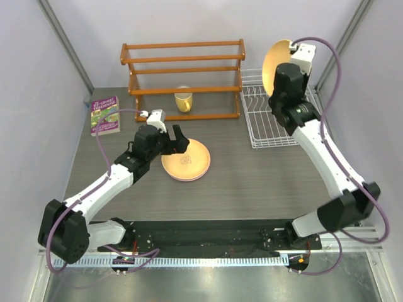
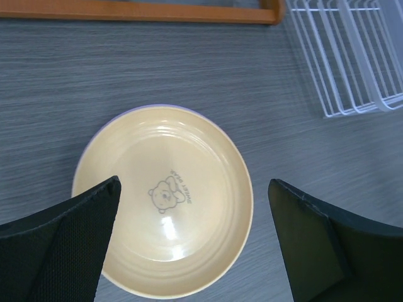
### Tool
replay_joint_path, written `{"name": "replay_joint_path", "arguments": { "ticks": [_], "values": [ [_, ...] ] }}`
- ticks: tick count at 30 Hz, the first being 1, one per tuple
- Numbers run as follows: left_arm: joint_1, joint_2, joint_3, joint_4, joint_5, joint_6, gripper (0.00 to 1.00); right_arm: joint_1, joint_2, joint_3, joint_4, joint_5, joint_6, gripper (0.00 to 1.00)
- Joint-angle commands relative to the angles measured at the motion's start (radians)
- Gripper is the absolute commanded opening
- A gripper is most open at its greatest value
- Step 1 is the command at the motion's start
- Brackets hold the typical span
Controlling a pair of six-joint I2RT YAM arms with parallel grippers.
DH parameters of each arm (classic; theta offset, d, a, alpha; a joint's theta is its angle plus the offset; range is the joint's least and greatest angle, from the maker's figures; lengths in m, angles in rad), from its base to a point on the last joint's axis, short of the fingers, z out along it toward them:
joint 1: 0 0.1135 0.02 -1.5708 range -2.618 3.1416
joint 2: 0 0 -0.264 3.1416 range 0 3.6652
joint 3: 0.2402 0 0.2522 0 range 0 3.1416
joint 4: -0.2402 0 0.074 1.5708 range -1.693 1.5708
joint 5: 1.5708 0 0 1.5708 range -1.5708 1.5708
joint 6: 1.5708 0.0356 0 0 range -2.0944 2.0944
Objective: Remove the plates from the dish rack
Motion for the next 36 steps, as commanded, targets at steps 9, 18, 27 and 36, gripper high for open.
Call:
{"name": "replay_joint_path", "arguments": {
  "ticks": [9,18,27,36],
  "values": [
    [-0.005,-0.083,-0.079,0.231,0.137,-0.086,0.98,0.082,-0.286,-0.286,-0.375,-0.629,0.533,0.01],
    [-0.051,-0.040,-0.076,0.285,0.108,-0.103,0.95,0.134,-0.329,-0.428,-0.314,-0.825,0.637,0.01],
    [-0.086,0.002,-0.085,0.314,0.087,-0.104,0.93,0.220,-0.323,-0.487,-0.223,-0.909,0.734,0.01],
    [-0.094,0.037,-0.074,0.297,0.039,-0.092,0.32,0.239,-0.310,-0.476,-0.211,-0.935,0.743,0.01]
  ]
}}
